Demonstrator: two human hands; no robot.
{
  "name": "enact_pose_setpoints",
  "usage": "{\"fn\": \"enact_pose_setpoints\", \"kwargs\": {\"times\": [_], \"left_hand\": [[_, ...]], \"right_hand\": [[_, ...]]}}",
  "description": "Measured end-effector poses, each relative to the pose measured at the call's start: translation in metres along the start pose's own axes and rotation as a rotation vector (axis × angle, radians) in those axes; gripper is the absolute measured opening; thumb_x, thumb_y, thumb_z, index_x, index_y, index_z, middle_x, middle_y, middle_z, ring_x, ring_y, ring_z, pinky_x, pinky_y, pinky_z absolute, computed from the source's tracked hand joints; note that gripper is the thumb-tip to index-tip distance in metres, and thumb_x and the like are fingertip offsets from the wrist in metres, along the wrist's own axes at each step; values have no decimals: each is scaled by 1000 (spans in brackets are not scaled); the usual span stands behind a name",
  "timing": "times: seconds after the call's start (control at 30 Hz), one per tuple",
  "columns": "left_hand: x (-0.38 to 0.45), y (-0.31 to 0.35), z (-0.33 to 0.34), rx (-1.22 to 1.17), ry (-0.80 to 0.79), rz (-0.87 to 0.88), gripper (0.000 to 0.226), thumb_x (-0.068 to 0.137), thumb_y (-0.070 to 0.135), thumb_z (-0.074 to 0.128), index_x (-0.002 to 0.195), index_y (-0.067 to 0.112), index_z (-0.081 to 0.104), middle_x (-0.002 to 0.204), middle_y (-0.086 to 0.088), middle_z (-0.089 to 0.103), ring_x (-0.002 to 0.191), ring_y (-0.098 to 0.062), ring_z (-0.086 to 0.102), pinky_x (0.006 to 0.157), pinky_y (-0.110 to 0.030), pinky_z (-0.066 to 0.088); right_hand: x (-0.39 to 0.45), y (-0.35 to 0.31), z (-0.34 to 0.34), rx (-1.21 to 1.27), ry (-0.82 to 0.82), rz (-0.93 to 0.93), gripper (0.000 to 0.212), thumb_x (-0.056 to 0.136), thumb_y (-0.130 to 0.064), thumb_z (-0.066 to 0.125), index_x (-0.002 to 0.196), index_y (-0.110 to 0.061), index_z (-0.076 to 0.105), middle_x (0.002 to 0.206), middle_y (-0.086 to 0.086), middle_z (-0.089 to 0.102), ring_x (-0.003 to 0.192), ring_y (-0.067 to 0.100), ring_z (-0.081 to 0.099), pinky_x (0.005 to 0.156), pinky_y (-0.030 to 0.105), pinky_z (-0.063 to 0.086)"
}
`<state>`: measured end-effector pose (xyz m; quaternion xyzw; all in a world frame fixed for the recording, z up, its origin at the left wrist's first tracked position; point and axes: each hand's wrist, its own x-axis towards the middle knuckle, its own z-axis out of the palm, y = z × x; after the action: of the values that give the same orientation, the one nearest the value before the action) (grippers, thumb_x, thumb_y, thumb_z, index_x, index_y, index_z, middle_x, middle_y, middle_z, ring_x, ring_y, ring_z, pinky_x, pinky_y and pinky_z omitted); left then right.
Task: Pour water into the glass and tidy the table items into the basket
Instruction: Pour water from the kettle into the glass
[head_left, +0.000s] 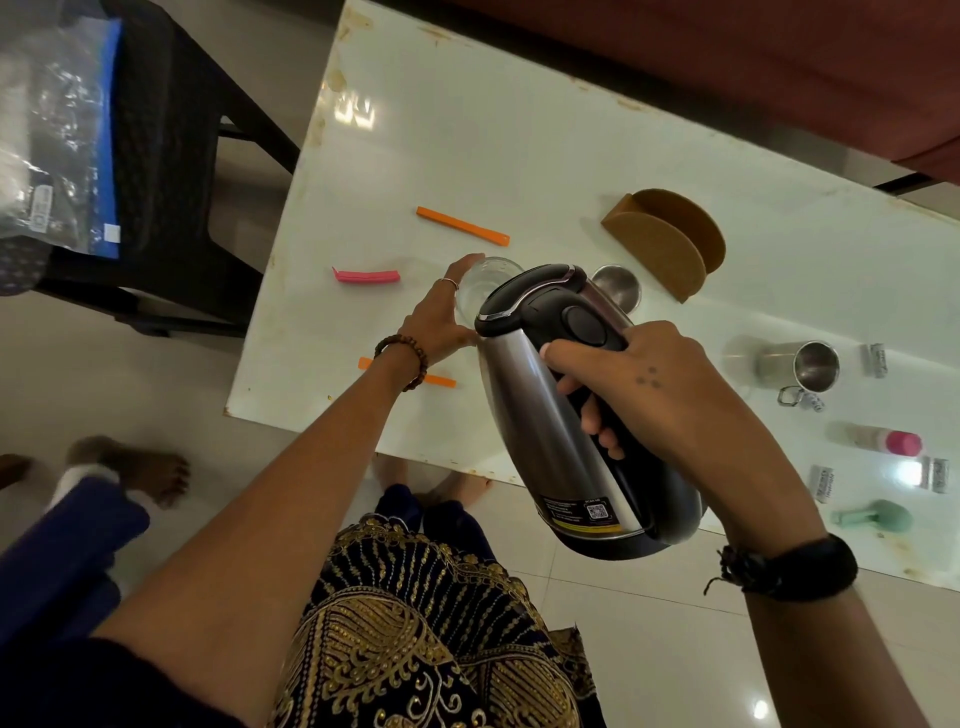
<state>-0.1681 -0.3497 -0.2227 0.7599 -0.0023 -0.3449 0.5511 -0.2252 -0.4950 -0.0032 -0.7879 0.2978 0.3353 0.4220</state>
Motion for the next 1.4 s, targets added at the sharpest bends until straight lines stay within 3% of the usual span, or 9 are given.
{"fn": "enact_pose_setpoints", "kwargs": {"times": [0.37, 0.5, 0.7, 0.97, 1.13, 1.23, 1.3, 1.4], "left_hand": [[-2, 0, -1, -5, -11, 11, 90, 66, 8, 73, 139, 22, 23, 143, -6, 35, 132, -25, 33, 111, -49, 29], [-4, 5, 0, 2, -12, 8, 92, 57, 21, 68, 138, 24, 24, 142, -8, 37, 131, -26, 35, 110, -49, 32], [-4, 5, -1, -9, -16, 15, 90, 62, 11, 70, 139, 19, 24, 143, -10, 35, 131, -28, 34, 111, -50, 30], [-6, 9, -1, -4, -4, -11, 93, 56, 19, 67, 138, 25, 24, 141, -9, 37, 130, -28, 36, 109, -50, 32], [-4, 6, -2, 28, 7, 35, 87, 68, 4, 72, 139, 20, 24, 143, -10, 36, 131, -28, 35, 109, -50, 33], [-3, 5, -2, 63, 16, 47, 85, 72, 7, 72, 139, 22, 23, 142, -9, 39, 128, -28, 40, 108, -44, 35], [-2, 5, -3, 111, 23, 74, 84, 74, 10, 71, 141, 20, 21, 142, -9, 39, 128, -27, 41, 106, -33, 34], [-4, 6, -9, 170, -28, 117, 87, 76, 9, 70, 143, 14, 14, 149, -10, 29, 135, -25, 31, 110, -30, 27]], "right_hand": [[-1, 2, -1, -1, -5, -21, 31, 76, -31, 62, 70, -1, 67, 36, 1, 56, 28, 12, 44, 35, 15, 42], [1, 3, -2, 7, -10, -17, 29, 78, -30, 62, 71, -3, 66, 36, 1, 55, 28, 12, 43, 34, 15, 42], [4, 4, -2, -3, -11, -27, 30, 78, -31, 61, 70, -2, 67, 36, 1, 56, 29, 12, 45, 35, 15, 43], [7, 7, 1, 9, -3, -61, 30, 77, -32, 62, 69, -3, 67, 36, 1, 56, 29, 12, 45, 35, 16, 42], [9, 12, 3, 34, 17, -95, 31, 78, -32, 62, 69, -3, 66, 36, 1, 56, 29, 11, 45, 36, 15, 43], [8, 18, 3, 62, 39, -107, 28, 78, -29, 63, 67, -3, 66, 34, 0, 55, 28, 9, 44, 35, 13, 42], [4, 25, 6, 50, 60, -157, 30, 79, -27, 63, 61, -4, 63, 34, -1, 53, 28, 6, 45, 35, 13, 42], [-5, 32, 14, 54, 130, -213, 30, 79, -28, 64, 54, -13, 58, 32, -4, 50, 26, 3, 44, 36, 10, 41]]}}
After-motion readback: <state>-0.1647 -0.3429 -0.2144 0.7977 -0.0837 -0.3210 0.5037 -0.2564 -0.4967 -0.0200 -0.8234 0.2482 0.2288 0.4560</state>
